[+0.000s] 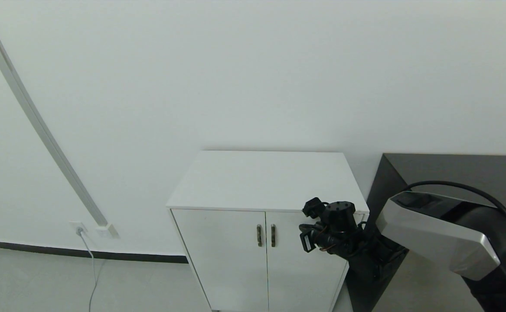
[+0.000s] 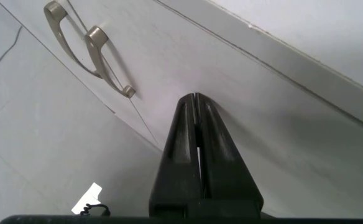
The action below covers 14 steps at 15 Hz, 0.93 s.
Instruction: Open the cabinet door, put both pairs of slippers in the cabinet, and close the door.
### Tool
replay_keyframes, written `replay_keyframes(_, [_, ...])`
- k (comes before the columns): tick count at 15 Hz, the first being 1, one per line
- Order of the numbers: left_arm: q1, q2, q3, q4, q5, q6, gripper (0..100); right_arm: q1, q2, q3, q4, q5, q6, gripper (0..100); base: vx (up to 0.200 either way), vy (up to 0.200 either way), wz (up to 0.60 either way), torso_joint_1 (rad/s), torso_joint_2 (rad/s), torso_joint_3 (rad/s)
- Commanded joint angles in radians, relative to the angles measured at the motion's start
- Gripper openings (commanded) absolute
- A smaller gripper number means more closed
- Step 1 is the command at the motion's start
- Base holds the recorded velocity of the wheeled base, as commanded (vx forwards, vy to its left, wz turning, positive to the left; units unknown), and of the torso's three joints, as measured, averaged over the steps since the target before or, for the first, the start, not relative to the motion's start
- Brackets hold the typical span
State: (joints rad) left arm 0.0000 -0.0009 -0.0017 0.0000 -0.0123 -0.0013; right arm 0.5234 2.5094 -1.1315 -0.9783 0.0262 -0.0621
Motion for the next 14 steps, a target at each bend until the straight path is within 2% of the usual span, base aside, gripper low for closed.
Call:
replay_keyframes(1, [0.0, 0.001, 0.0, 0.0, 0.0, 0.0, 0, -0.003, 0.003, -0.004, -0.002, 0.0, -0.001, 0, 0.0, 0.0, 0.0, 0.0, 0.0, 0.0])
replay_keyframes(5, [0.0, 0.001, 0.0, 0.0, 0.0, 0.0, 0, -0.003, -0.006, 0.018, -0.007, 0.0, -0.001, 0, 0.0, 0.0, 0.0, 0.0, 0.0, 0.0])
replay_keyframes(8, [0.0, 0.001, 0.0, 0.0, 0.0, 0.0, 0, 0.001, -0.046, 0.084, -0.031, 0.0, 0.001, 0, 0.0, 0.0, 0.0, 0.0, 0.0, 0.0])
replay_keyframes(11, [-0.002, 0.001, 0.0, 0.0, 0.0, 0.0, 0, 0.007, -0.115, 0.242, -0.128, -0.002, -0.001, 0, 0.0, 0.0, 0.0, 0.0, 0.0, 0.0])
replay_keyframes(14, [0.0, 0.001, 0.0, 0.0, 0.0, 0.0, 0, 0.003, -0.201, 0.455, -0.272, -0.037, 0.002, 0, 0.0, 0.0, 0.0, 0.0, 0.0, 0.0])
